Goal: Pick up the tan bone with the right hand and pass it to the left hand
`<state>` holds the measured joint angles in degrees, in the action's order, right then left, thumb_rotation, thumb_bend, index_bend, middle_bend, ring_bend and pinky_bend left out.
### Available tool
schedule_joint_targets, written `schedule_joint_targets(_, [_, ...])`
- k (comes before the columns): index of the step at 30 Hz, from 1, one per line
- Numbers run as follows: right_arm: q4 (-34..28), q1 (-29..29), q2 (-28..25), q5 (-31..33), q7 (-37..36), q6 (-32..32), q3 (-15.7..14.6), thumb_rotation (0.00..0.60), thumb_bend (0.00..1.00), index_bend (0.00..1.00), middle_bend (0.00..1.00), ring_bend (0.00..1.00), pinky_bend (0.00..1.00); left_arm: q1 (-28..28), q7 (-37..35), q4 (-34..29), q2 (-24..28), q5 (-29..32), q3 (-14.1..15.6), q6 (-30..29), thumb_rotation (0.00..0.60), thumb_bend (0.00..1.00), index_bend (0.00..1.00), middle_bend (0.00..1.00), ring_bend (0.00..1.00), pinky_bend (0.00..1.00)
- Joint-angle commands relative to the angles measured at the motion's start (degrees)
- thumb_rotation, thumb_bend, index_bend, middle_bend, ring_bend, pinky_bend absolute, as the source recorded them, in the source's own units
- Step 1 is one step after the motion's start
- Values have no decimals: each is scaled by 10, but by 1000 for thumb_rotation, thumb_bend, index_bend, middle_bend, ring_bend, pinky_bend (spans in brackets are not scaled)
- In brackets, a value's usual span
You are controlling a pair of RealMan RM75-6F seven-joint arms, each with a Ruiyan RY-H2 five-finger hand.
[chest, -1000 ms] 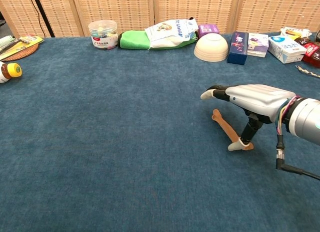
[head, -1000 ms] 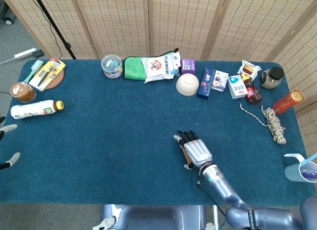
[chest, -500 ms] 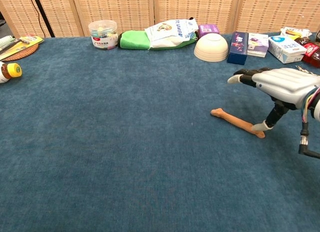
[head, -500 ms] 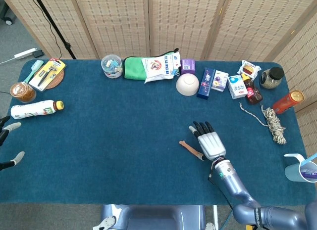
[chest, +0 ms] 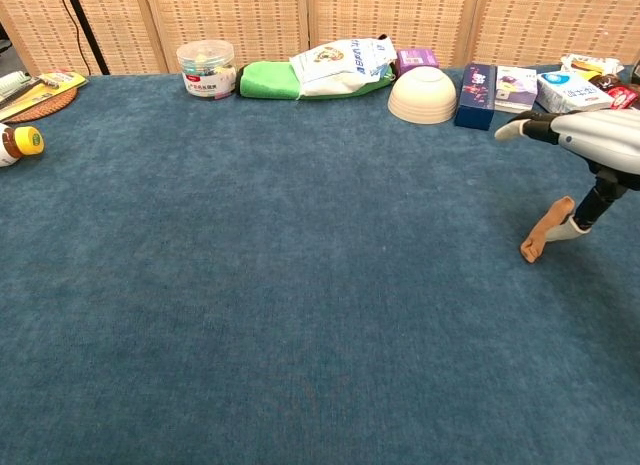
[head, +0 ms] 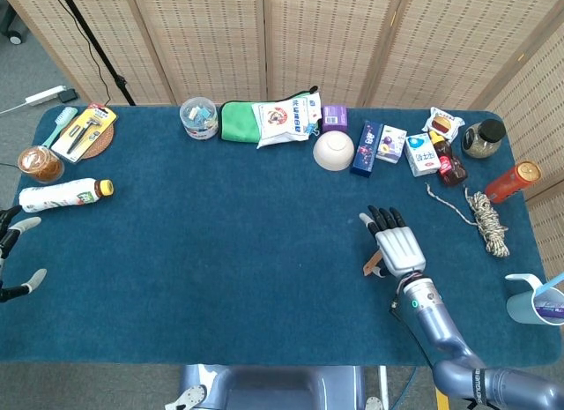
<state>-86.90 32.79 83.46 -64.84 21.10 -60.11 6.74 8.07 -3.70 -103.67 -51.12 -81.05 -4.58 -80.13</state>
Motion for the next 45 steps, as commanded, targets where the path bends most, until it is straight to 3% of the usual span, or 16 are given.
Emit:
schedule_joint_targets(1, [-26, -5, -12, -3, -14, 4, 0, 600, 12, 50, 0, 0, 0, 1, 1, 0, 0, -2, 1, 1, 600, 228, 197, 75, 42, 0])
schedule_joint_targets(15, [25, 2, -26, -76, -66, 17, -15, 600, 19, 301, 59, 0, 0, -3, -3, 4, 3, -1, 3, -1, 600, 228, 197, 75, 42, 0])
schedule_joint_targets(26, [79, 18, -49, -113, -109, 51, -22, 600, 81, 350, 92, 0, 0, 1, 0, 0, 5, -7, 2, 1, 600, 229, 197, 75, 42, 0])
schedule_joint_targets(35, [134, 34, -47, -146, -153, 72, -28, 600, 242, 374, 109, 0, 0, 3, 1, -8, 12, -6, 2, 2, 600, 228, 197, 75, 43, 0])
schedule_joint_targets(45, [180, 39, -26, -165, -184, 77, -35, 600, 246, 403, 123, 0, 0, 2, 3, -15, 17, -4, 4, 4, 600, 228, 197, 75, 42, 0])
